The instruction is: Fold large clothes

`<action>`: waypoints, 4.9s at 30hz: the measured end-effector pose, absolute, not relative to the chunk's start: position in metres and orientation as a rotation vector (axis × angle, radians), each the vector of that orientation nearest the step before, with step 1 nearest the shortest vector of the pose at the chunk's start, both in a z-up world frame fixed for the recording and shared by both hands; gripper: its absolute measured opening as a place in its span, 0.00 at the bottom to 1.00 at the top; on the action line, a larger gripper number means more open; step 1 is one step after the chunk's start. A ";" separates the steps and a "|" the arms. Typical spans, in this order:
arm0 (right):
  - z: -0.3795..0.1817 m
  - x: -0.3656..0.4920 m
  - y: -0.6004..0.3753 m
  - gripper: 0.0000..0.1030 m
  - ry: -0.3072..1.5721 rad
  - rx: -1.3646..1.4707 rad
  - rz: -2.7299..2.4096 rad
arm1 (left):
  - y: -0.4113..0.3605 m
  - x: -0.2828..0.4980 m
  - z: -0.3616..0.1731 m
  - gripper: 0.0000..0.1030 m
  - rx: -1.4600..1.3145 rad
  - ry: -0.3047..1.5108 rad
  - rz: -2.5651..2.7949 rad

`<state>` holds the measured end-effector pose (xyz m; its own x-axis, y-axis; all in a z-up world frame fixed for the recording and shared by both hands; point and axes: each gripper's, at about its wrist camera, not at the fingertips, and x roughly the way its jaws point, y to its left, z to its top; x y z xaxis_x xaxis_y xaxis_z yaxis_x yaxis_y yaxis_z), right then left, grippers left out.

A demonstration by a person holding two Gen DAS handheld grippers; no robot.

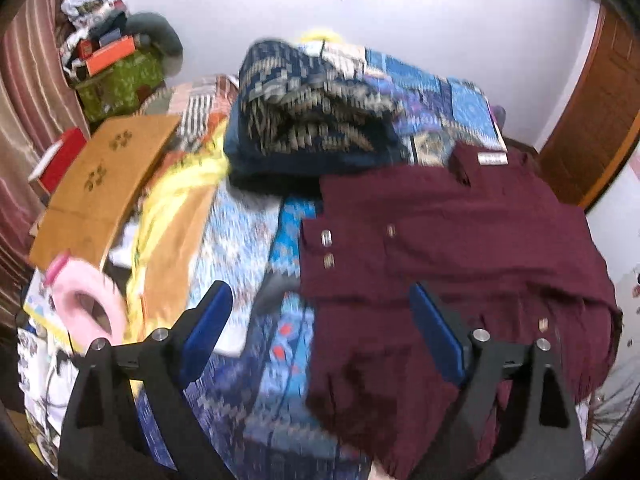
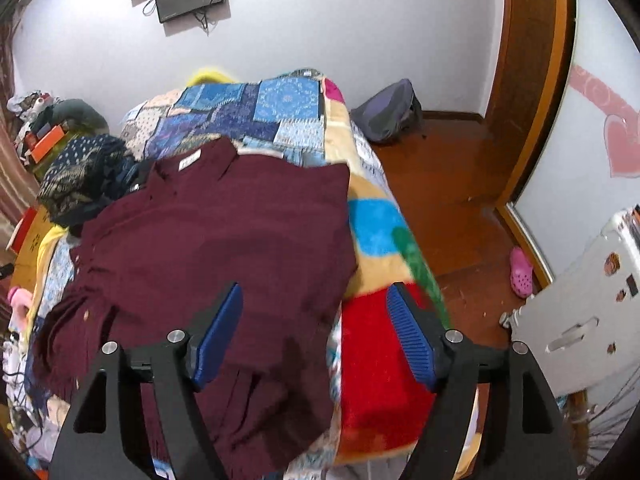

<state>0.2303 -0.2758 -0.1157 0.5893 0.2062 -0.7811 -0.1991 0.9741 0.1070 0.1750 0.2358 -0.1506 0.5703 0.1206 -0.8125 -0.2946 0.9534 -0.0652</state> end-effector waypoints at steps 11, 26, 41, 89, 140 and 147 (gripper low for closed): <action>-0.161 0.193 -0.280 0.69 1.048 0.080 0.228 | 0.229 0.154 -0.237 0.88 -0.388 1.148 0.175; -0.181 0.183 -0.279 0.44 1.088 0.297 0.318 | 0.203 0.162 -0.271 0.60 -0.491 1.216 0.089; -0.128 0.219 -0.258 0.06 0.896 0.277 0.424 | 0.182 0.199 -0.189 0.07 -0.332 0.990 0.051; -0.098 0.347 -0.190 0.46 0.908 0.026 0.394 | 0.182 0.335 -0.162 0.59 -0.150 0.917 0.088; -0.124 0.286 -0.070 0.64 0.928 -0.240 0.535 | 0.251 0.271 -0.227 0.76 -0.370 1.001 0.292; -0.142 0.287 -0.063 0.64 0.983 -0.283 0.530 | 0.279 0.276 -0.308 0.76 -0.881 1.087 0.213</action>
